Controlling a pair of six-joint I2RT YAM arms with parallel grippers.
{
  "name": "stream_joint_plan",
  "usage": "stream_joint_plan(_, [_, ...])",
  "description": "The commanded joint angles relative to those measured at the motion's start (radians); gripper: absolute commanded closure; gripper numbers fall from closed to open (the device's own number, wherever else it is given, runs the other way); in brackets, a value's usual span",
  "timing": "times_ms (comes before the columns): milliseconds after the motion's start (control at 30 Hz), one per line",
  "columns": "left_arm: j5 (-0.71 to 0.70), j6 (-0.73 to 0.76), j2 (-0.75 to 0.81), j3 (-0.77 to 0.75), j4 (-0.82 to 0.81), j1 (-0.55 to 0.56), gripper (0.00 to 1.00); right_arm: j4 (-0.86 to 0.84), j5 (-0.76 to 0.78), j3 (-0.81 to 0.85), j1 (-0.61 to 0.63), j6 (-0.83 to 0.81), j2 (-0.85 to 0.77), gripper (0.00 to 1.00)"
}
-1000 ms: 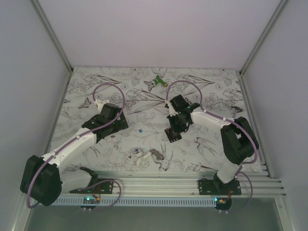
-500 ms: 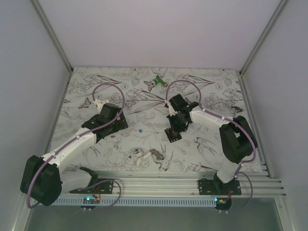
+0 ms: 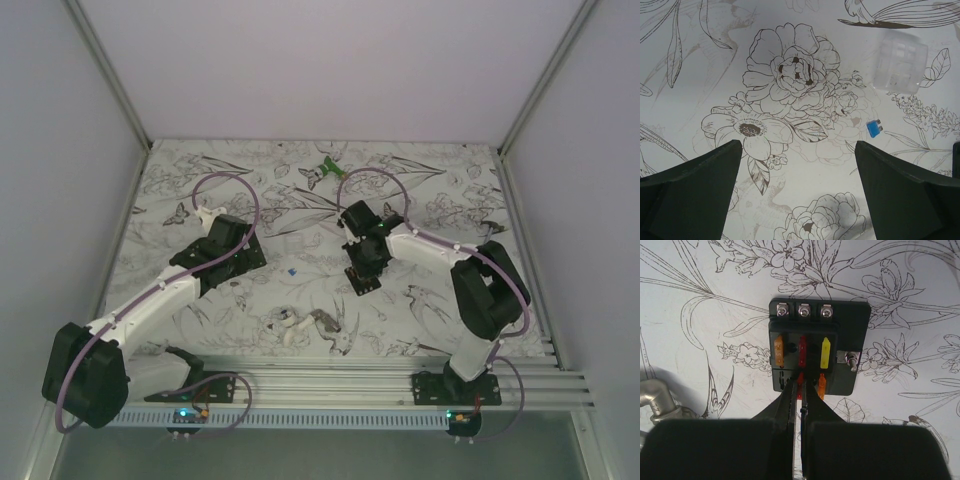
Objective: Snap on the fuse box
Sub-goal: Install the fuse at the fuse box base, then pick up the fuse from the center of the board.
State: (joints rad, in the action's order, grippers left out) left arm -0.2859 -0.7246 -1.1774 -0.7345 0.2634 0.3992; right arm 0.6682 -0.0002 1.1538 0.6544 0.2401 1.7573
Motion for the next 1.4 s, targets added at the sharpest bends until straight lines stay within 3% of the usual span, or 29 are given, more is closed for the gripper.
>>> stream_joint_plan(0, [-0.006, -0.008, 0.01, -0.003, 0.026, -0.005, 0.01, 0.045, 0.084, 0.015, 0.039, 0.011, 0.053, 1.0])
stream_joint_plan(367, [0.001, -0.008, 0.008, -0.005, 0.025, -0.004, 0.0, 0.046, 0.148, -0.046, 0.047, 0.037, 0.16, 1.0])
stream_joint_plan(500, [0.016, -0.008, 0.004, -0.008, 0.026, -0.005, 0.01, 0.015, 0.118, -0.026, 0.055, 0.032, 0.093, 0.99])
stream_joint_plan(933, [0.195, -0.011, -0.022, -0.04, 0.026, 0.002, 0.04, -0.096, 0.026, 0.022, 0.064, 0.014, -0.238, 0.63])
stream_joint_plan(1133, [0.29, 0.008, -0.131, -0.087, 0.028, 0.036, 0.13, -0.175, 0.135, -0.086, 0.056, 0.0, -0.313, 0.5])
stream_joint_plan(1367, [0.289, 0.056, -0.306, -0.219, 0.084, 0.113, 0.25, -0.37, 0.17, -0.255, -0.019, 0.0, -0.417, 0.36])
